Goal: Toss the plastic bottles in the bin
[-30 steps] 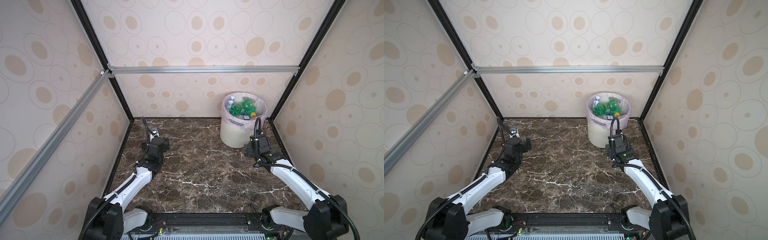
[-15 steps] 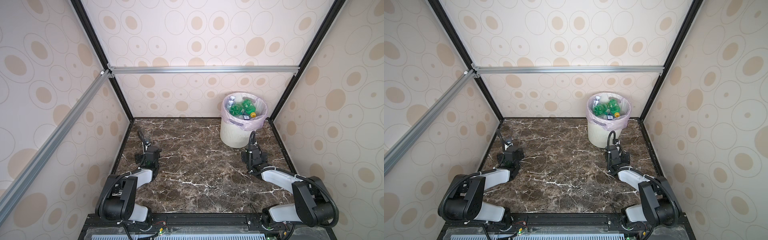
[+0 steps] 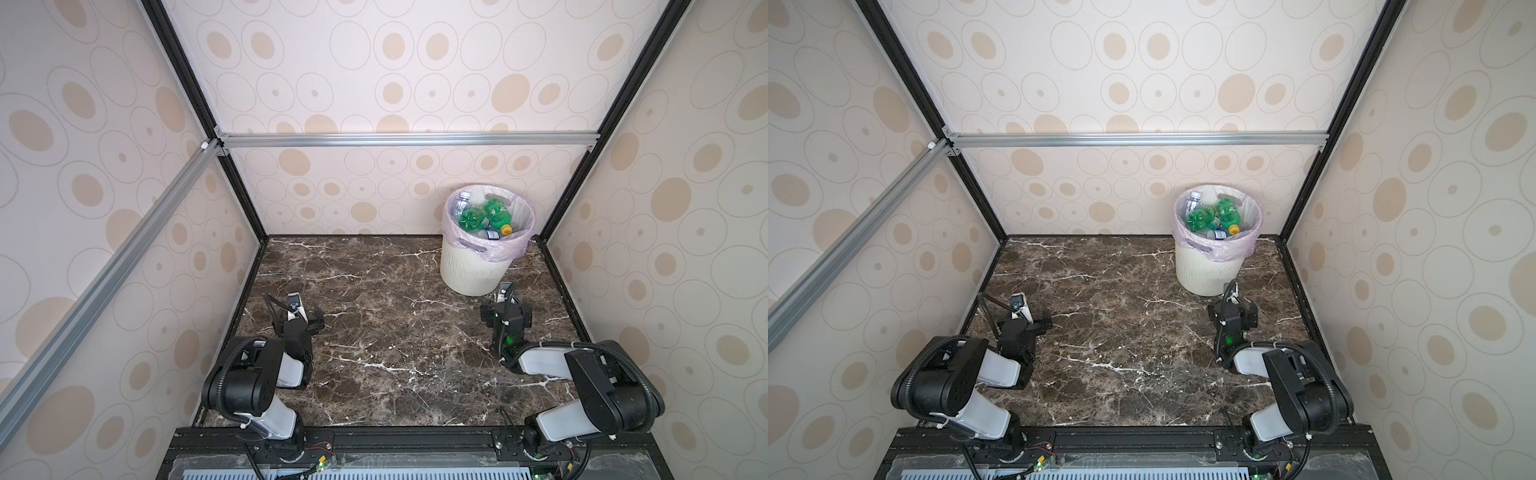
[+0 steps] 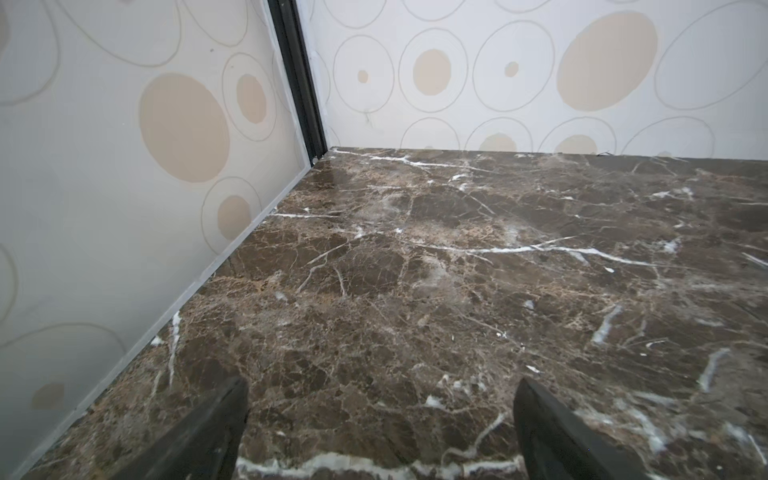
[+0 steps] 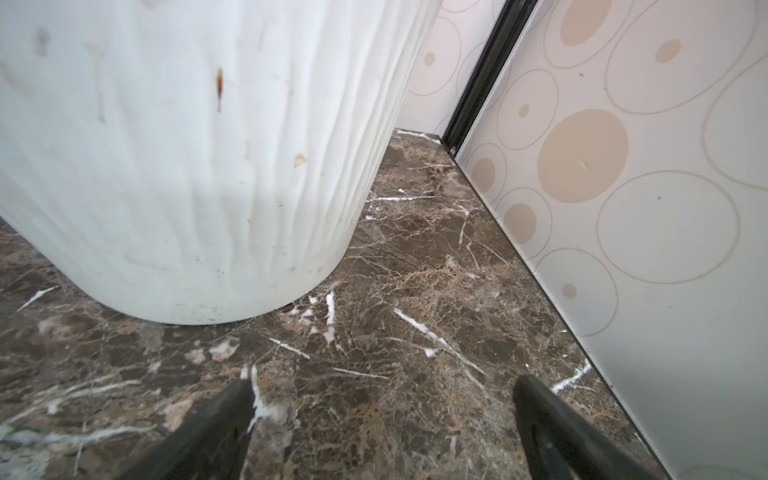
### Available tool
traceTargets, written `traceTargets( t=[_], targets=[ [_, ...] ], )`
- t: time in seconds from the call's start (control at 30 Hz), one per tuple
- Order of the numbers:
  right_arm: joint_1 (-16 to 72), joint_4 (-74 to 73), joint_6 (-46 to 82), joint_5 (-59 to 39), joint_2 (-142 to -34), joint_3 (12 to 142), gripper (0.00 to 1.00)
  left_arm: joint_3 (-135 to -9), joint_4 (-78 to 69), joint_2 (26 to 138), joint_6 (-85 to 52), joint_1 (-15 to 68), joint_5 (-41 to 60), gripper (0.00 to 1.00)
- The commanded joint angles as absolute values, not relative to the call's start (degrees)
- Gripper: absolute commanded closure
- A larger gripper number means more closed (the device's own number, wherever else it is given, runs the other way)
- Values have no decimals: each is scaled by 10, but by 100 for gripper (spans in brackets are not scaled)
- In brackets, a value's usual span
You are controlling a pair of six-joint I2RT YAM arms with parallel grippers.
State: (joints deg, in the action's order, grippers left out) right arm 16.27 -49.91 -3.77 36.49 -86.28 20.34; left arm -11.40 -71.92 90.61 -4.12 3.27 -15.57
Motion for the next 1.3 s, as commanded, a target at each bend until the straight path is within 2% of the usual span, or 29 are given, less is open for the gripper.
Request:
traceTargets(
  t=[0.0, 0.1, 0.63, 0.7, 0.77, 0.83, 0.9, 0.93, 1.0, 1.07, 1.17, 1.27],
  targets=[
    [164, -626, -63, 382, -881, 184, 0, -119, -804, 909, -19, 30, -141, 1],
    [164, -571, -42, 378, -860, 192, 0, -120, -803, 909, -14, 36, -149, 1],
    [144, -660, -46, 353, -863, 148, 0, -116, -809, 909, -7, 47, -163, 1],
    [129, -639, -39, 312, -860, 153, 0, -116, -809, 909, -7, 47, -163, 1],
    [90, -588, -11, 216, -857, 162, 0, -116, -809, 909, -7, 47, -163, 1],
    [71, -638, -11, 215, -912, 179, 0, -116, -809, 909, -7, 47, -163, 1],
    [70, -492, 10, 206, -874, 219, 0, -116, -808, 908, -7, 47, -162, 1],
    [67, -486, 7, 208, -883, 231, 0, -117, -809, 909, -7, 46, -162, 1],
    [69, -559, -5, 209, -900, 210, 0, -117, -807, 909, -7, 46, -162, 1],
    [67, -481, 7, 204, -882, 231, 0, -117, -807, 908, -8, 46, -162, 1],
    [66, -519, 2, 202, -893, 223, 0, -117, -808, 909, -7, 46, -162, 1],
    [65, -497, 5, 201, -886, 226, 0, -117, -808, 908, -8, 46, -162, 1]
  ],
)
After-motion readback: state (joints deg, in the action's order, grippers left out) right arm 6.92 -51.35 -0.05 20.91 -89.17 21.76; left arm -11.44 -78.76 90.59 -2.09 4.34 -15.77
